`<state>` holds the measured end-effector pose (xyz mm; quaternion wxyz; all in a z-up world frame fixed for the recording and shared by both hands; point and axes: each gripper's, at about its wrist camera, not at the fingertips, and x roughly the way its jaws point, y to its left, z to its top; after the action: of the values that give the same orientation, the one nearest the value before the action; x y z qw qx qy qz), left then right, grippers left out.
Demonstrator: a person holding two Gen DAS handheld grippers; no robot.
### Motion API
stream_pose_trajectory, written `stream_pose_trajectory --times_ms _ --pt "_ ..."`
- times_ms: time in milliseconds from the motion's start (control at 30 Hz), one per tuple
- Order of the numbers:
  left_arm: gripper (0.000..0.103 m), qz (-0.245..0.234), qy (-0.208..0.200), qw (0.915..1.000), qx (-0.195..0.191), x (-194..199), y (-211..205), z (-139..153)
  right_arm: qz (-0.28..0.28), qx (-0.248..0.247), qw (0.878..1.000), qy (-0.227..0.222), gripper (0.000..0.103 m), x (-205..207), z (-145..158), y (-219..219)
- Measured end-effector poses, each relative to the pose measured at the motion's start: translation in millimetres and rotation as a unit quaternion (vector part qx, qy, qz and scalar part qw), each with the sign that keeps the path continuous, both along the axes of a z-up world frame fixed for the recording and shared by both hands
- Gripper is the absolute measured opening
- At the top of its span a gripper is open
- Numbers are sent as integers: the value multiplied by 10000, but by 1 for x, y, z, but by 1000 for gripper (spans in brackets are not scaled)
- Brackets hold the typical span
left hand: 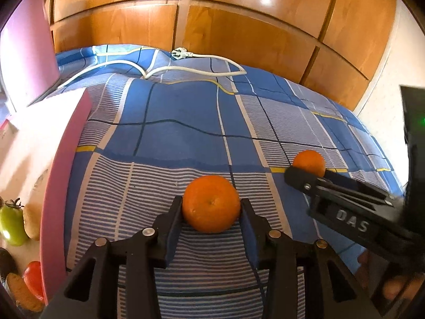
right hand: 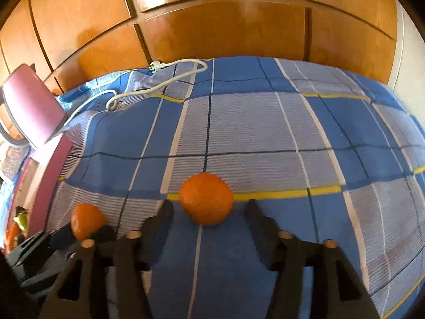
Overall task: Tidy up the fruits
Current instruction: 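Lift both mandarins and carry them toward the pink tray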
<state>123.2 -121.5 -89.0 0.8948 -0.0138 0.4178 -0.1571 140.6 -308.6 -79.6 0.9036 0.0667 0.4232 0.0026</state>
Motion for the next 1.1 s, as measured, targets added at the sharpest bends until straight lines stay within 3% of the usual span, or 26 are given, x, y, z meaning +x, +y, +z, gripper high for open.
stream_pose_trajectory --times_ms 300,767,933,1067,1100 --pt "44 -25 -111 9999 69 -3 -2 -1 -112 -430 9990 97 70 11 -5 5" --pt "45 -36 -104 9999 -99 -3 1 -1 -91 -378 9992 46 72 8 -4 5" --pt "45 -36 -73 9997 -214 -3 4 -1 -248 -387 9989 -19 59 5 -3 1" --pt "45 -33 -59 9998 -189 -3 3 -1 -428 -339 9985 -82 40 2 -3 -5" --pt "45 -32 -61 9998 -164 -3 3 -1 -446 -307 9985 -92 40 2 -3 -7"
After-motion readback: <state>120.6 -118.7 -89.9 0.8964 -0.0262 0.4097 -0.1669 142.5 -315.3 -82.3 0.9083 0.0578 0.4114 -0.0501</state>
